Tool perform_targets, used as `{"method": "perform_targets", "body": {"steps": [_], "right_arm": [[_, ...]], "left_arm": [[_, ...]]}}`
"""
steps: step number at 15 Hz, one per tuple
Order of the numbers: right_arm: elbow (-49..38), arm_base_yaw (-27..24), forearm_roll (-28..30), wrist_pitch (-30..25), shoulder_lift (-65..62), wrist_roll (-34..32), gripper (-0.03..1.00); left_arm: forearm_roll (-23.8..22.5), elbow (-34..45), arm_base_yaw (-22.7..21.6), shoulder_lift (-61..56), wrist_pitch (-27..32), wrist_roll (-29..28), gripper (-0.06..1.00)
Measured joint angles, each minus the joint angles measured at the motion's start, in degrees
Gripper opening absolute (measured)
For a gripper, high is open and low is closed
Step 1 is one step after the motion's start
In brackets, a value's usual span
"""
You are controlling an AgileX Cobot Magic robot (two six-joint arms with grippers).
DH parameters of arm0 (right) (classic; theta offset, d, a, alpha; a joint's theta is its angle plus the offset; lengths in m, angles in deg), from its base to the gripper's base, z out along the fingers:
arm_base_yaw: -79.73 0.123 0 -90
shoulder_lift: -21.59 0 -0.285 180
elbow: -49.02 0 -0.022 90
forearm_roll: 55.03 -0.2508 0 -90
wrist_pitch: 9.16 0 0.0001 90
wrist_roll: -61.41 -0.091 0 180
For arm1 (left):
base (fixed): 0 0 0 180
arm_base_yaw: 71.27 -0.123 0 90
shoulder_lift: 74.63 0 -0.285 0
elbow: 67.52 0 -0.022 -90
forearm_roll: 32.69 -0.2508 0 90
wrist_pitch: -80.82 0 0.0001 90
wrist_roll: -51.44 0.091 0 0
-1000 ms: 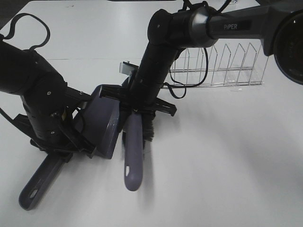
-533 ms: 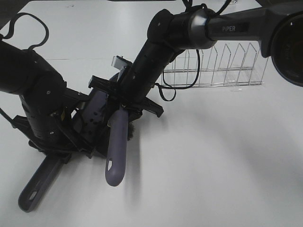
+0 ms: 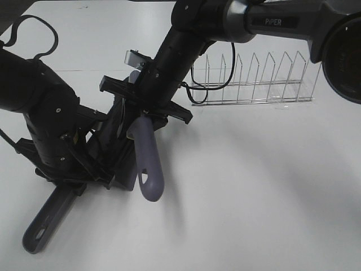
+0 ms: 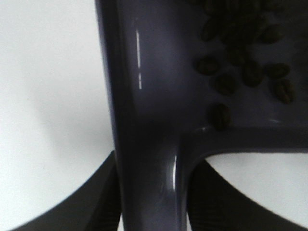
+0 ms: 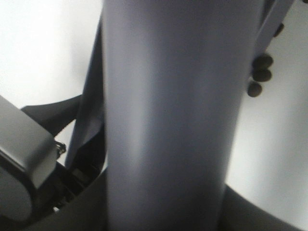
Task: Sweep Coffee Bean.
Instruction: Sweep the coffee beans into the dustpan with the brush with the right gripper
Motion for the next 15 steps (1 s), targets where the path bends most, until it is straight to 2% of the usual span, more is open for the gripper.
{"method": "perform_targets", "body": {"steps": [3, 7, 9, 11, 12, 15], "right_arm": [[1.32, 0.00, 7.96, -1.66, -1.49, -0.46, 0.30], [1.55, 0.00, 25.04, -1.95, -7.05, -3.95, 0.30], [1.26, 0.00, 28.88, -1.89, -9.00, -4.30, 0.30], [-2.75, 0.00, 33.63, -1.89, -11.75, -4.30, 0.30], [-9.34, 0.00, 40.11, -2.06, -14.44, -4.53, 0.30], [-16.21, 0.00, 45.49, -2.29, -15.07, -6.02, 0.30]], "left_arm": [[0.06, 0.00, 0.00, 0.00, 0.00, 0.00, 0.34], [0.46, 0.00, 0.00, 0.00, -0.06, 0.00, 0.34], [0.63, 0.00, 0.00, 0.00, -0.11, 0.00, 0.34], [0.80, 0.00, 0.00, 0.00, -0.17, 0.17, 0.34], [0.92, 0.00, 0.00, 0.00, -0.23, 0.17, 0.34], [0.97, 0.00, 0.00, 0.00, -0.63, 0.17, 0.34]]}}
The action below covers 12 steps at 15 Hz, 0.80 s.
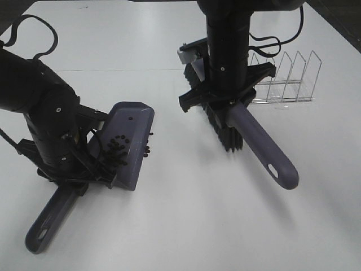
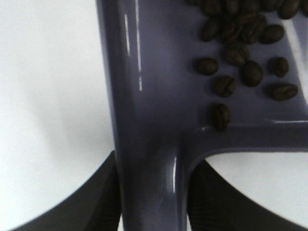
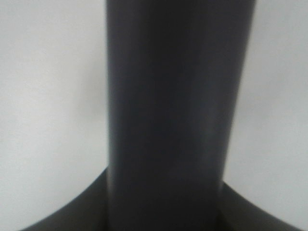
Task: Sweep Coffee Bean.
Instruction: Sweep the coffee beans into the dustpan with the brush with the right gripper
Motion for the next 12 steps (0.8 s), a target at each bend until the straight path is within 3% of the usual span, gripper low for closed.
{"method": "perform_targets", "body": {"steps": [6, 12], "right_arm": [[-1.26, 0.00, 1.78, -0.17, 1.32, -1.43, 0.30], [-1.26, 0.00, 1.72, -0.17, 1.32, -1.43, 0.30]], "left_arm": [[-0.06, 0.00, 0.00, -2.06, 0.11, -3.44, 0.34], [-0.17, 0.06, -0.06, -5.50, 5.50, -2.98, 0.34]]}}
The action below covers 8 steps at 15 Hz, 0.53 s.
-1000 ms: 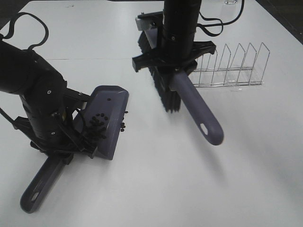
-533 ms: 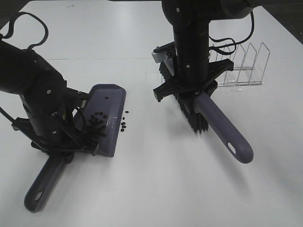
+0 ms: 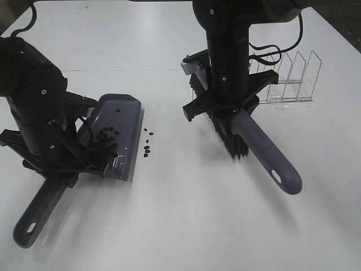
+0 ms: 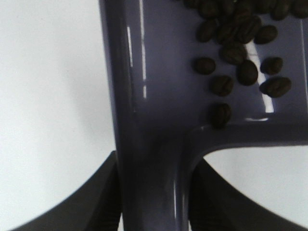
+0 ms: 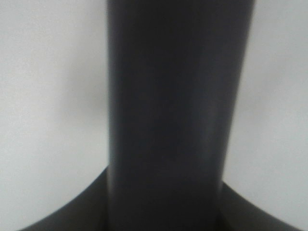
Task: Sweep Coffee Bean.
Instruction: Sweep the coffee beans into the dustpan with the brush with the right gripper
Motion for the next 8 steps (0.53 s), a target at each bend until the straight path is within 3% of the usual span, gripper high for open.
{"method": "perform_targets", "body": {"steps": [8], "right_arm": [[0.00, 0.00, -0.86, 0.06, 0.00, 0.00, 0.30]], "left_arm": [[-0.11, 0.00, -0.46, 5.27, -1.72, -0.97, 0.34]]}}
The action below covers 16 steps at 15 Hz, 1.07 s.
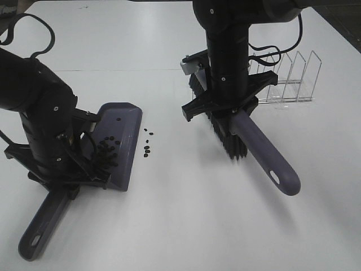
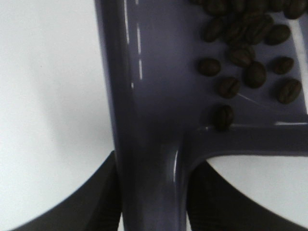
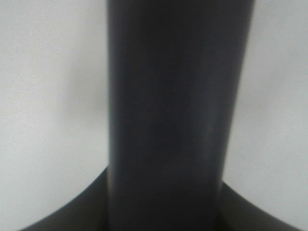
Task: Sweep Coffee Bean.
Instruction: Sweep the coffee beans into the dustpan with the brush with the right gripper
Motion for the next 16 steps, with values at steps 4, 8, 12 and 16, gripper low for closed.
{"method": "perform_targets", "body": {"steps": [4, 8, 12, 16], "right_arm": [[0.00, 0.00, -3.21, 0.00, 0.00, -0.06, 0.30], [0.00, 0.00, -3.55, 0.23, 0.00, -1.38, 0.30], [3.27, 0.00, -3.78, 0.00, 3.32, -1.43, 0.30], [11.29, 0.00, -5.96, 0.00, 8.88, -1.43, 0.30]], "left_arm": [[-0.80, 0.00, -0.92, 0.06, -0.06, -0.34, 0.34], [-1.26, 0.00, -1.32, 0.06, -0.06, -0.34, 0.34], [-1.26, 0.00, -1.32, 0.06, -0.06, -0.11, 0.34], [-1.26, 0.00, -1.32, 0.11, -0.06, -0.11, 0.34]]}}
